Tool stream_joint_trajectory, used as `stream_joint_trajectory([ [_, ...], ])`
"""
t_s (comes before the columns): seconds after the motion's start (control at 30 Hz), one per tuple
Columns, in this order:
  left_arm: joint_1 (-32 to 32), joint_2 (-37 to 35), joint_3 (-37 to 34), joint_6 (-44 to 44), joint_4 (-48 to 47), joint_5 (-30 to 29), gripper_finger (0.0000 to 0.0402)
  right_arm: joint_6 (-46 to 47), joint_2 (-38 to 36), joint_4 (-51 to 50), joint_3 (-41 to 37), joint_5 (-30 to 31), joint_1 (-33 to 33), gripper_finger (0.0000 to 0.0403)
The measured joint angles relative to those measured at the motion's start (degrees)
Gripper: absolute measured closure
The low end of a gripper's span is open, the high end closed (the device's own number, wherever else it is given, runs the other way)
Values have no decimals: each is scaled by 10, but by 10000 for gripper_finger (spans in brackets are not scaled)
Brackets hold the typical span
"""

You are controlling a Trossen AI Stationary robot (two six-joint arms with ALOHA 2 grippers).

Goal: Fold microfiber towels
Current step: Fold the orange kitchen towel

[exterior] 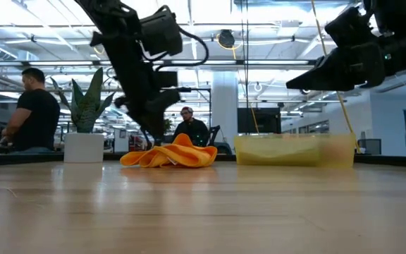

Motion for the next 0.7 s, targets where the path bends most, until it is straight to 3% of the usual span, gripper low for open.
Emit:
stream_joint_trajectory([
  [0.23, 13, 46, -1, 7, 16, 8, 271, -48, -8, 12, 0, 1, 0, 403],
  [0.37, 16, 77, 0, 3, 27, -35, 277, -44, -15, 15, 1, 7, 0, 403],
  [0.47, 17, 85, 0, -1, 17, -77, 313, -19, -22, 16, 0, 2, 4, 403],
  [0.57, 8, 81, 0, -1, 14, -108, 378, 15, -24, 11, 0, -2, 19, 403],
  [0.7, -26, 34, 0, -1, 7, -131, 392, 43, -23, 13, 0, -2, 56, 403],
])
